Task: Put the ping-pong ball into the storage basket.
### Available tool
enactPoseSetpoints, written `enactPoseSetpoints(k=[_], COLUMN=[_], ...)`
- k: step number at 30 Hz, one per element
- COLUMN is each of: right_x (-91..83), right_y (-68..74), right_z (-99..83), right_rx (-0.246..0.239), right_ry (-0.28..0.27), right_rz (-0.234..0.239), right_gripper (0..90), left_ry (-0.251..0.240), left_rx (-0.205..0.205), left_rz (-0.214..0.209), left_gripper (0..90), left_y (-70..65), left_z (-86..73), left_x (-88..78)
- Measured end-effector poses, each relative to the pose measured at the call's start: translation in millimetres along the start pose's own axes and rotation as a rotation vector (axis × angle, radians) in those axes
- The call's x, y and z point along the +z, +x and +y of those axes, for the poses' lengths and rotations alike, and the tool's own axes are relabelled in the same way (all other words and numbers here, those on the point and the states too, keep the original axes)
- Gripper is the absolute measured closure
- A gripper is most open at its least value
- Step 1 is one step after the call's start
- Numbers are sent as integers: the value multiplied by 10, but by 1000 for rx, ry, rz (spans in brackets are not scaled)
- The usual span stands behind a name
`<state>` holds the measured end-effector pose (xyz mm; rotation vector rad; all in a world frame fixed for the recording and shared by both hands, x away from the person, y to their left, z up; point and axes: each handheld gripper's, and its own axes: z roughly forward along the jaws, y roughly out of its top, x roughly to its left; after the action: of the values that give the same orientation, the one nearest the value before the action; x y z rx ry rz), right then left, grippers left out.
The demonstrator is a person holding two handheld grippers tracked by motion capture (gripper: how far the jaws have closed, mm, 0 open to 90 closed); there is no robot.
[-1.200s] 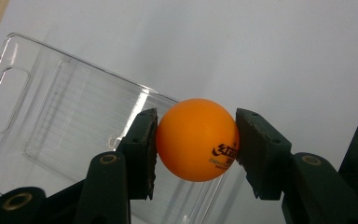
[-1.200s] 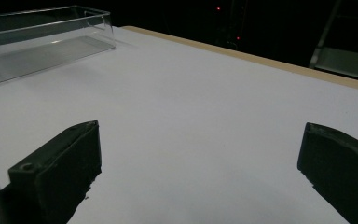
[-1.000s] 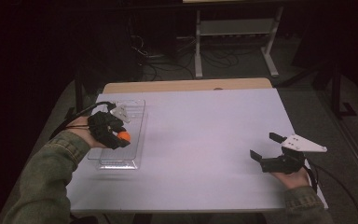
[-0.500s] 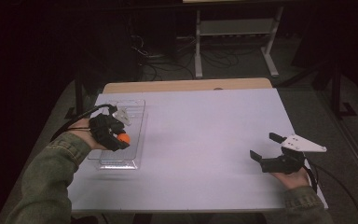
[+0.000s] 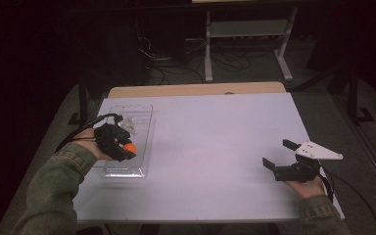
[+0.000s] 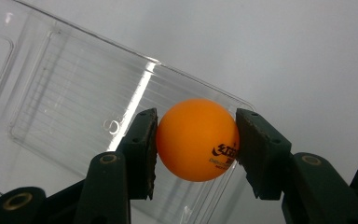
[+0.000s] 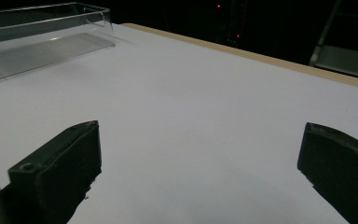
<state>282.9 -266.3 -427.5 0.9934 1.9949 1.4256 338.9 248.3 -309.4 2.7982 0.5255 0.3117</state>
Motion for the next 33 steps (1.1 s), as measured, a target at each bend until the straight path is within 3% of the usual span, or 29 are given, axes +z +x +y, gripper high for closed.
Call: enactPoseSetpoints(k=[33], right_x=[-8], right_y=[-6], right_z=[-4], right_rx=[1], right_ry=[-1], right_rz=[-5], right_gripper=[0], left_ry=[21], left_rx=[-14], left_rz=[-32], left_gripper=[505], left_y=[27], left_z=[-42], left_x=[294])
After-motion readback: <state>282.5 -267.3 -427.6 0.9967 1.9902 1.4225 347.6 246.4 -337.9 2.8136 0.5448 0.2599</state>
